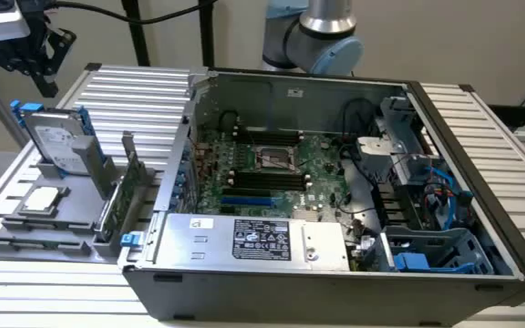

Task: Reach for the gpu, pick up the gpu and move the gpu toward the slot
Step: 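Reach for the gpu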

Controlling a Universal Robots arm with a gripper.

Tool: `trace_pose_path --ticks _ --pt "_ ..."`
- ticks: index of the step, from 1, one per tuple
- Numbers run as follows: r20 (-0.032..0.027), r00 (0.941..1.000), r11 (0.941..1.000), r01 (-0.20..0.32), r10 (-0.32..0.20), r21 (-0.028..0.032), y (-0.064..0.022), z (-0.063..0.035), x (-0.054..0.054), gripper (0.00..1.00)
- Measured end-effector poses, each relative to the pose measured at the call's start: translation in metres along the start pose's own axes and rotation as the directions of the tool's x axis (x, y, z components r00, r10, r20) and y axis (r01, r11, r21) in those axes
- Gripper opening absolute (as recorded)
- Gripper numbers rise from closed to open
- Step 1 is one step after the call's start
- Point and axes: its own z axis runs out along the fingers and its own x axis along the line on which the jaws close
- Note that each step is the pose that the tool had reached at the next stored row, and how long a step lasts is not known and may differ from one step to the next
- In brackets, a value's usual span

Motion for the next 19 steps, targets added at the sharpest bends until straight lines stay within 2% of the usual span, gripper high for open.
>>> trace_pose_path --ticks 14,16,19 --pt "-0.0002 1.0 1.0 0.0 0.0 0.0001 -0.0005 -0.0001 -0.001 0.11" --pt "-0.0001 1.0 1.0 0.0 0.0 0.0 -0.0033 0.0 -0.004 0.11" --pt "-0.0004 1.0 1.0 0.0 0.0 0.0001 -0.0123 0.0 -0.01 0.11"
